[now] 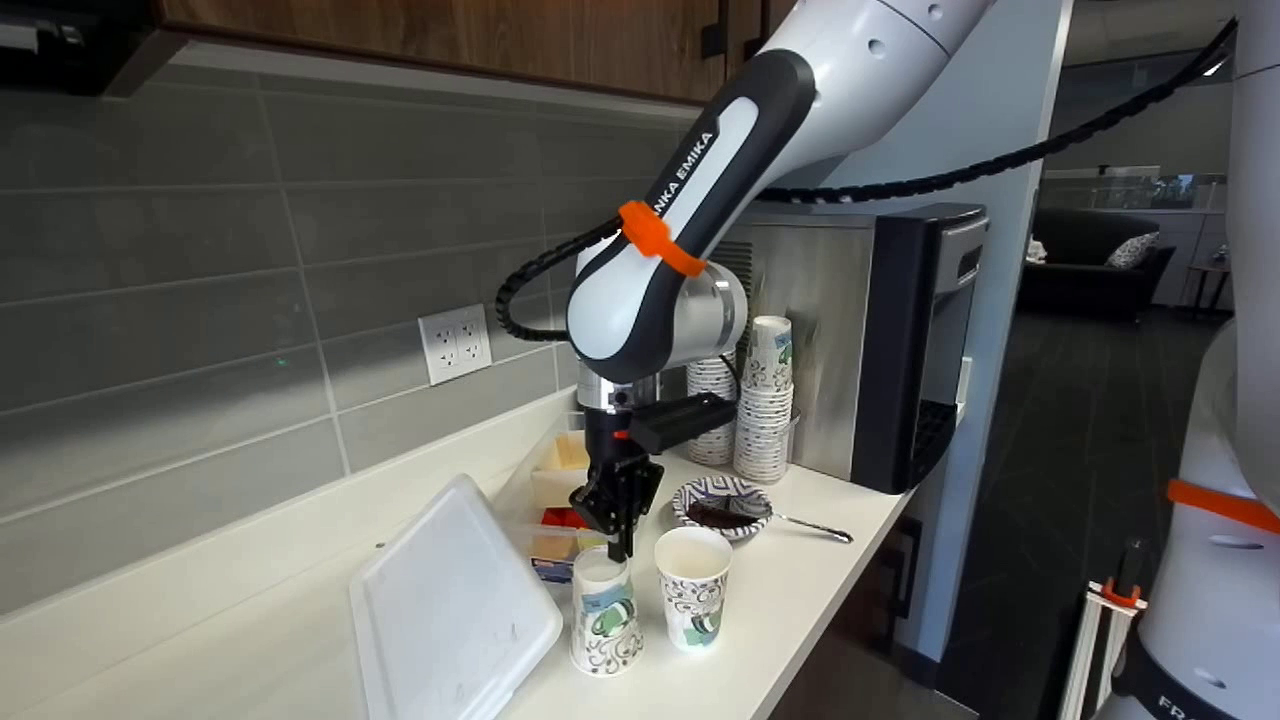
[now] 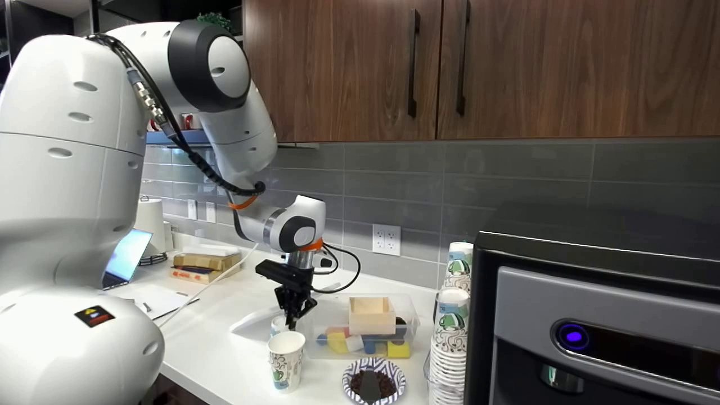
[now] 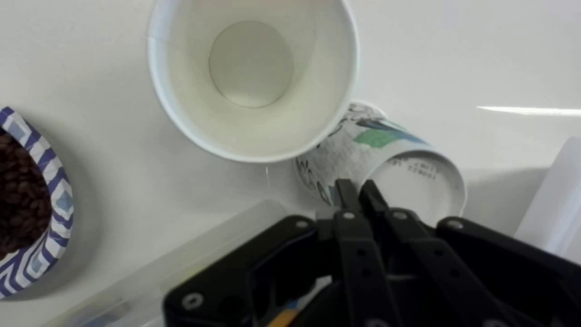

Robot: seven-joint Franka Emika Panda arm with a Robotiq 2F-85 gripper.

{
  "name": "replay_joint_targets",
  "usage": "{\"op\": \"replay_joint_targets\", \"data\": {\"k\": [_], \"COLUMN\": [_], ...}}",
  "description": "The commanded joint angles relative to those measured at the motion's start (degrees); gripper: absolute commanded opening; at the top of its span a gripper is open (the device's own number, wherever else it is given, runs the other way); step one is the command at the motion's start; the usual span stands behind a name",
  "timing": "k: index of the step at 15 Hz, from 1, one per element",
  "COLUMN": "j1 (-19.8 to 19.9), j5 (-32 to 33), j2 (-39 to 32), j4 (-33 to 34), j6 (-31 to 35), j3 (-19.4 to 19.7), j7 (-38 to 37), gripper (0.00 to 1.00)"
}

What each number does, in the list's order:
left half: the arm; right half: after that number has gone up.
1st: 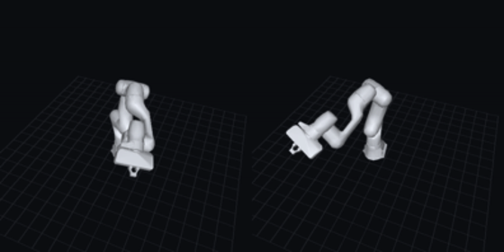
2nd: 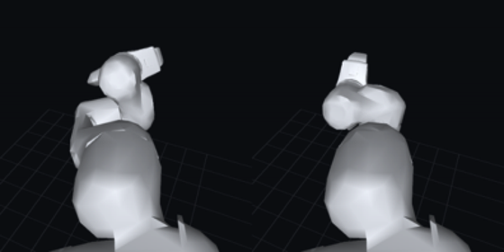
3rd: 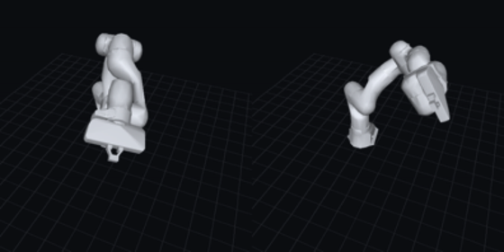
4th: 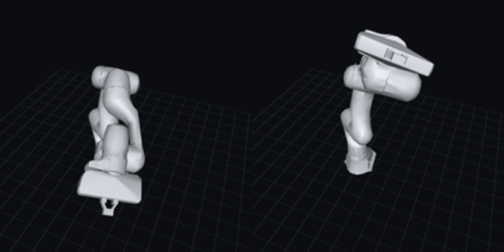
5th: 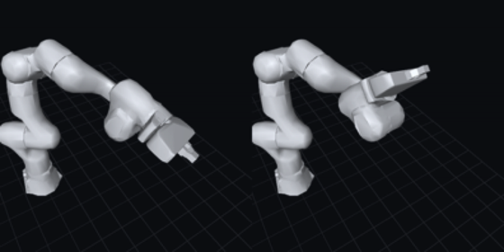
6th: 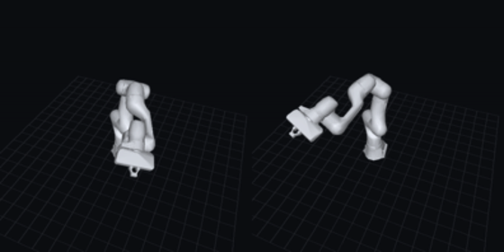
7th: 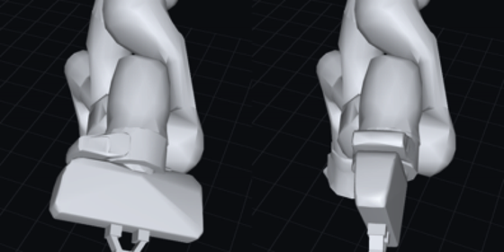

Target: Put the upside down cup on the pile of cups

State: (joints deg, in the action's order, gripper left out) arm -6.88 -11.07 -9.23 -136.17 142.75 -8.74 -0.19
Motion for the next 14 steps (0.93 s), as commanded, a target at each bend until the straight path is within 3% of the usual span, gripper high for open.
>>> {"op": "replay_joint_targets", "data": {"k": [1,10,14], "j1": [-0.8,-0.7,-1.8], "j5": [3.0,0.1,1.8], "j2": [-0.4,3.1,7.9], "j4": [0.4,2.5,2.7], "j6": [0.6,-7.6,-12.5], "j3": [0.5,-1.6,-1.8], "j7": [-2.9,0.9,-2.5], "gripper": [0.00,0.01,0.01]}}
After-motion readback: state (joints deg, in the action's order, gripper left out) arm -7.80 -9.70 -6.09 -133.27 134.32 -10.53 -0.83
